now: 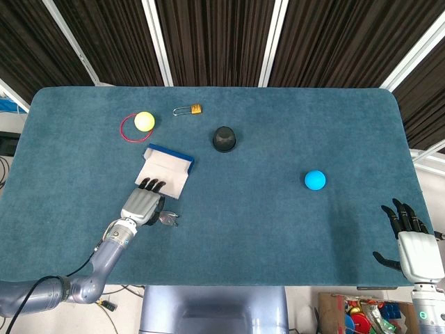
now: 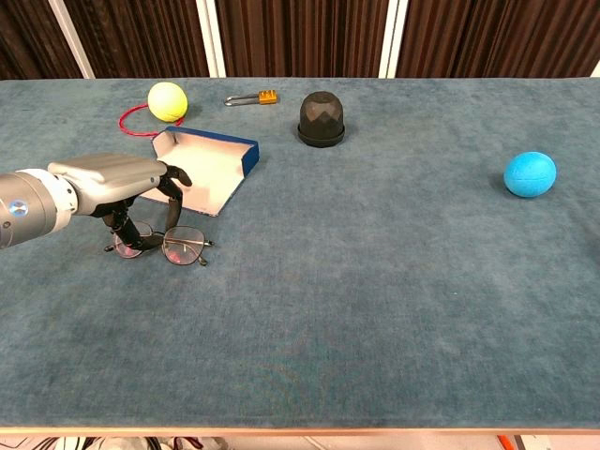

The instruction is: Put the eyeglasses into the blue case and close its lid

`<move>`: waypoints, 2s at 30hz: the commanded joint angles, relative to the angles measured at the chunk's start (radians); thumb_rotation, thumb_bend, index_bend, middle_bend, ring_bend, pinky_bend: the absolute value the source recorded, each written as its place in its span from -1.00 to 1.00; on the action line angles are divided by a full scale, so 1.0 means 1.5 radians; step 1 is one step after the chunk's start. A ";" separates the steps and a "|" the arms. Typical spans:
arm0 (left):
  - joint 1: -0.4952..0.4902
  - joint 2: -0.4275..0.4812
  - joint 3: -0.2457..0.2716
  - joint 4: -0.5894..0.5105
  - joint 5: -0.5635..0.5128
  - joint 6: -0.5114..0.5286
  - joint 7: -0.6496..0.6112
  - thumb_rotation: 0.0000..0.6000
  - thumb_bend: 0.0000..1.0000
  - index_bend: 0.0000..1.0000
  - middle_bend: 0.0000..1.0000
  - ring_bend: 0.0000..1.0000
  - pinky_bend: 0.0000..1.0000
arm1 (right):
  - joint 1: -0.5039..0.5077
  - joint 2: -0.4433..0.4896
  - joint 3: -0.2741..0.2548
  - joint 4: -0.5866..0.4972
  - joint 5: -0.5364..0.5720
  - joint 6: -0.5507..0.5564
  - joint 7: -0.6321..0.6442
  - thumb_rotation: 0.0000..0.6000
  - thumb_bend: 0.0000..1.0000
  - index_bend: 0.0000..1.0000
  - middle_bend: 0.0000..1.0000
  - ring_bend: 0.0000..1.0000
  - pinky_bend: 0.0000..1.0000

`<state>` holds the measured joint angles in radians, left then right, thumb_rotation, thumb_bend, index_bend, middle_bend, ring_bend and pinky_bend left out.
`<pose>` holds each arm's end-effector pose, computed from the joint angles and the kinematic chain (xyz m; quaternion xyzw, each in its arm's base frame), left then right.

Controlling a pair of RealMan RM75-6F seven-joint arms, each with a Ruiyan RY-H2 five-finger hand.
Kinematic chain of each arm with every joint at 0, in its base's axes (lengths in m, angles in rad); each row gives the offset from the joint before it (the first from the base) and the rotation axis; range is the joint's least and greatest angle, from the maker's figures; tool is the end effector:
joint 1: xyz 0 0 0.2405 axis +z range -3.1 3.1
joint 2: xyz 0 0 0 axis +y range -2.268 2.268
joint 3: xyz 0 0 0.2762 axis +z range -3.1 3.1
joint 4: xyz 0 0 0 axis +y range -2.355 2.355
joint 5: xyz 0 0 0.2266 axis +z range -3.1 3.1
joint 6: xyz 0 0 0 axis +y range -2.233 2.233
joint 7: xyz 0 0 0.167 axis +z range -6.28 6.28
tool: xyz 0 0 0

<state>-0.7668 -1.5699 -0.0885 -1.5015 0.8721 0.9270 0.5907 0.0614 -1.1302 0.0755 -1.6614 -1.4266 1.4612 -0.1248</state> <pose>-0.1868 0.3607 -0.0690 -0.7783 -0.3840 -0.2493 0.4298 -0.3388 -0.2035 0.1483 0.5818 -0.3933 0.3509 0.6194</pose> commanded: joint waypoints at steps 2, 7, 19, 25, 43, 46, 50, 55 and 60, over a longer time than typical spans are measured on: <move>-0.001 -0.001 0.000 -0.002 0.000 0.003 0.000 1.00 -0.24 0.03 -0.81 -1.00 -1.00 | 0.000 -0.001 0.001 0.001 0.001 0.000 -0.002 1.00 -0.77 -0.74 -1.00 -1.00 -0.54; -0.002 0.000 0.002 -0.004 0.001 0.007 0.003 1.00 -0.24 0.06 -0.80 -1.00 -1.00 | 0.000 -0.001 0.001 0.001 0.003 0.000 -0.004 1.00 -0.77 -0.74 -1.00 -1.00 -0.54; -0.007 -0.001 0.007 -0.005 -0.011 0.014 0.019 1.00 -0.09 0.12 -0.77 -1.00 -1.00 | 0.000 0.000 0.002 -0.002 0.008 -0.003 -0.004 1.00 -0.77 -0.74 -1.00 -1.00 -0.54; -0.009 0.002 0.009 -0.010 -0.018 0.019 0.029 1.00 -0.04 0.13 -0.77 -1.00 -1.00 | 0.000 0.001 0.002 -0.004 0.009 -0.004 -0.003 1.00 -0.77 -0.74 -1.00 -1.00 -0.54; -0.066 0.025 -0.065 -0.016 -0.088 0.048 0.094 1.00 -0.03 0.14 -0.80 -1.00 -1.00 | -0.001 0.001 0.002 -0.006 0.010 -0.003 -0.001 1.00 -0.77 -0.74 -1.00 -1.00 -0.54; -0.085 0.015 -0.079 0.010 -0.112 0.035 0.104 1.00 -0.03 0.15 -0.80 -1.00 -1.00 | -0.002 0.001 0.002 -0.006 0.011 -0.003 -0.001 1.00 -0.77 -0.74 -1.00 -1.00 -0.54; -0.114 -0.004 -0.094 0.058 -0.141 0.018 0.120 1.00 -0.03 0.15 -0.81 -1.00 -1.00 | -0.002 0.001 0.003 -0.006 0.015 -0.005 0.000 1.00 -0.77 -0.74 -1.00 -1.00 -0.54; -0.148 -0.032 -0.102 0.113 -0.173 0.000 0.147 1.00 -0.03 0.16 -0.81 -1.00 -1.00 | -0.001 0.002 0.004 -0.007 0.019 -0.008 0.002 1.00 -0.76 -0.74 -1.00 -1.00 -0.54; -0.171 -0.059 -0.100 0.165 -0.204 -0.012 0.171 1.00 -0.03 0.16 -0.81 -1.00 -1.00 | -0.001 0.003 0.005 -0.008 0.023 -0.010 0.004 1.00 -0.77 -0.74 -1.00 -1.00 -0.54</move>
<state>-1.0079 -1.6408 -0.2377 -1.2801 0.5850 0.9193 0.8317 0.0601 -1.1261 0.0824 -1.6732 -1.3924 1.4467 -0.1192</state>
